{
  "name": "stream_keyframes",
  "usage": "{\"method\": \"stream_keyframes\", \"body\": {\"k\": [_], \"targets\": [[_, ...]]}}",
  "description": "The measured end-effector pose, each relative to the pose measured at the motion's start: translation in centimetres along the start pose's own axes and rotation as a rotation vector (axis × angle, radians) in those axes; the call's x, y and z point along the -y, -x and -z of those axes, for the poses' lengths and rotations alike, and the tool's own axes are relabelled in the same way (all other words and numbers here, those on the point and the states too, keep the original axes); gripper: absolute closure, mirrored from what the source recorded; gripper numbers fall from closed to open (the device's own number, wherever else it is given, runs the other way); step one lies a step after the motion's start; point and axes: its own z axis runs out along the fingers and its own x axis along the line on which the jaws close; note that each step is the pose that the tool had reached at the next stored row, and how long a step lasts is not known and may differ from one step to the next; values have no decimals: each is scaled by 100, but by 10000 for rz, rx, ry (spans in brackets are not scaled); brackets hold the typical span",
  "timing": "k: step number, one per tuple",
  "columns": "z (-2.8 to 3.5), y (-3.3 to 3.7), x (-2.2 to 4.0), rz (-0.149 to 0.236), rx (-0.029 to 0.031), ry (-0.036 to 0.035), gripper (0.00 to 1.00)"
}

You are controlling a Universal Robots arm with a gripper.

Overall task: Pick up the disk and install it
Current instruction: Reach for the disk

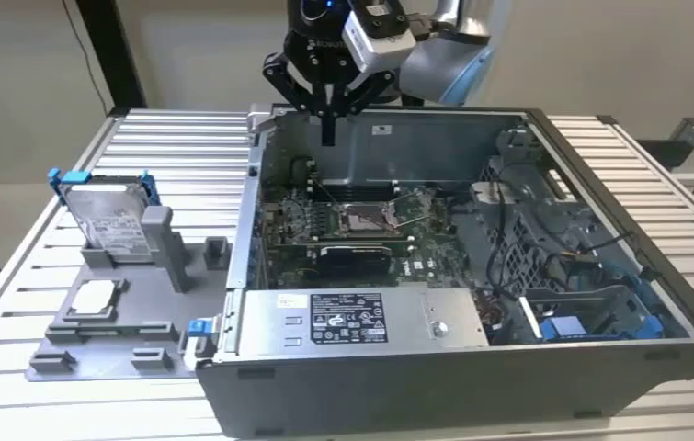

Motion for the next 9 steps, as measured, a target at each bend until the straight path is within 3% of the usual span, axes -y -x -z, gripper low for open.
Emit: {"method": "stream_keyframes", "body": {"k": [9], "targets": [[1, -65, 4, 1, 0, 0, 100]]}}
